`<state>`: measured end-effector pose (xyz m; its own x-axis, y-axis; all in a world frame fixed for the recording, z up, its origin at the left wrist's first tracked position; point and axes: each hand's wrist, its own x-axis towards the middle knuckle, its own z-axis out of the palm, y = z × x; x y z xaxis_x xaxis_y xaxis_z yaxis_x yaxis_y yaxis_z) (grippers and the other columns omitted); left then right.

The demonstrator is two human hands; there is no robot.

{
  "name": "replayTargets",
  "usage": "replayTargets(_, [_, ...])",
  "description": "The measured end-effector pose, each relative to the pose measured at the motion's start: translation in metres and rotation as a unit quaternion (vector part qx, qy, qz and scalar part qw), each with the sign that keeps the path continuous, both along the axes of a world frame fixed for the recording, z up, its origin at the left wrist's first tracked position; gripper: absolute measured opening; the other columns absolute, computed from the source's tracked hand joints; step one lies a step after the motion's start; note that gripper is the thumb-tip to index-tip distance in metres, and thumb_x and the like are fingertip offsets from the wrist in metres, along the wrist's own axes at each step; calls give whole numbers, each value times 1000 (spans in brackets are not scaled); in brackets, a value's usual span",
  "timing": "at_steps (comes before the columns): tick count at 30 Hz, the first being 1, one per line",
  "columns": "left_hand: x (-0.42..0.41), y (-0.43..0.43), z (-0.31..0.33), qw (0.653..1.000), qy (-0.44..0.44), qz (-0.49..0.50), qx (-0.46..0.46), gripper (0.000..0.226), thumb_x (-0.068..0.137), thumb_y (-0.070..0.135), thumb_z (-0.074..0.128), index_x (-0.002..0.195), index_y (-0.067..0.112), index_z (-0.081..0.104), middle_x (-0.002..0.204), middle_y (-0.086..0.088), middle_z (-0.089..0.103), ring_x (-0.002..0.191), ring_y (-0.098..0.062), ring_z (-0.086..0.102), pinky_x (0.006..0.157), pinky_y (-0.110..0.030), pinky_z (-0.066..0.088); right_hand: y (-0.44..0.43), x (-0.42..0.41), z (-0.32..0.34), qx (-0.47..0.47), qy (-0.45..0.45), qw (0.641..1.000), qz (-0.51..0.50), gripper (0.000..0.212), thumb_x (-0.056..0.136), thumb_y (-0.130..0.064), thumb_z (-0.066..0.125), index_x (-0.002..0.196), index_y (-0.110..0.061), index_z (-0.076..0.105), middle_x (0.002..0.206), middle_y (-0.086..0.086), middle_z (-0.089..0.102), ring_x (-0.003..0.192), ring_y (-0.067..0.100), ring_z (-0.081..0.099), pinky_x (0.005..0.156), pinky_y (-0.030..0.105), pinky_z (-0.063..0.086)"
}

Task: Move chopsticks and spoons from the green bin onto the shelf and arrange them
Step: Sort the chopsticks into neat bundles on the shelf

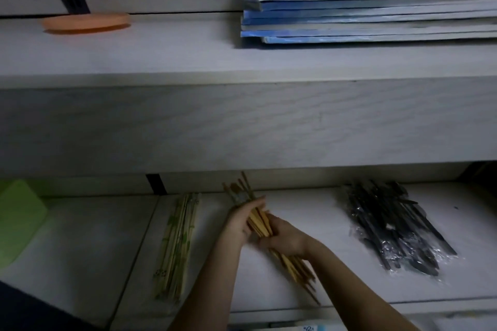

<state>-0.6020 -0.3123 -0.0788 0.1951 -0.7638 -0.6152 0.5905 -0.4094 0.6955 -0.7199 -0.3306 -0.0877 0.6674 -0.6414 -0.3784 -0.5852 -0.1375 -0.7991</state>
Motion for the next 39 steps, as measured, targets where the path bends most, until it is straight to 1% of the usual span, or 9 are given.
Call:
replayTargets(8, [-1, 6, 2, 966, 181, 179, -43, 25, 88, 8, 56, 64, 8, 48, 55, -4, 48, 58, -19, 51, 59, -28, 49, 7, -17, 31, -248, 149, 957, 20, 50, 82, -30, 65, 127, -16, 48, 118, 5, 59, 108, 22, 55, 88, 31, 47])
replayTargets(12, [4, 9, -7, 952, 185, 236, -57, 29, 90, 8, 52, 62, 13, 44, 55, -1, 47, 53, -16, 51, 57, -28, 48, 44, -46, 23, -405, -70, 897, -161, 21, 78, -32, 62, 98, -25, 61, 97, -8, 61, 90, 9, 57, 74, 17, 43])
replayTargets(15, [6, 12, -13, 938, 198, 276, -69, 29, 91, 9, 50, 64, 16, 42, 63, 1, 43, 59, -14, 48, 62, -27, 44, 75, -54, 6, -247, -95, 936, -231, 39, 75, -59, 57, 72, -22, 64, 67, -7, 65, 63, 3, 60, 63, 24, 50])
replayTargets(17, [4, 15, -14, 930, 214, 287, -82, 28, 91, 9, 49, 65, 17, 43, 66, 0, 43, 60, -14, 48, 65, -27, 46, 83, -49, -3, -4, -58, 967, -246, 52, 65, -71, 60, 80, -22, 69, 78, -6, 71, 76, 4, 65, 78, 28, 54])
replayTargets(20, [-7, 20, -8, 926, 237, 282, -77, 29, 92, 11, 49, 65, 16, 43, 67, -1, 45, 61, -15, 49, 64, -28, 46, 77, -31, -5, 250, -247, 873, -337, 71, 55, -60, 76, 111, -21, 58, 110, -3, 66, 107, 14, 59, 101, 32, 43])
replayTargets(23, [-20, 29, -6, 930, 253, 253, -75, 28, 93, 10, 49, 65, 13, 45, 62, -3, 50, 64, -16, 50, 66, -30, 46, 59, -14, 4, 290, -473, 712, -429, 44, 73, -25, 69, 114, -14, 56, 105, 3, 67, 103, 15, 61, 94, 29, 43])
replayTargets(27, [-28, 39, -2, 933, 259, 235, -80, 23, 90, 8, 52, 67, 10, 53, 55, -4, 58, 59, -15, 58, 70, -30, 49, 44, 2, 13, 323, -564, 597, -471, 17, 77, -24, 66, 87, -12, 58, 78, 4, 63, 79, 13, 62, 81, 30, 49])
replayTargets(33, [-1, 56, -2, 911, 282, 277, -116, 37, 87, 42, 53, 90, 6, 59, 82, -9, 61, 74, -21, 64, 77, -38, 50, 29, -2, 39, 262, -559, 568, -544, 24, 88, -18, 61, 69, -15, 48, 48, -3, 53, 54, 11, 54, 61, 25, 48])
replayTargets(39, [-6, 62, -14, 970, 173, 154, -75, 43, 102, 24, 25, 123, -3, 51, 116, -16, 60, 90, -23, 58, 89, -39, 42, 37, -7, 56, 187, -476, 645, -568, 26, 86, -21, 64, 65, -13, 52, 50, 0, 53, 52, 14, 55, 56, 30, 45])
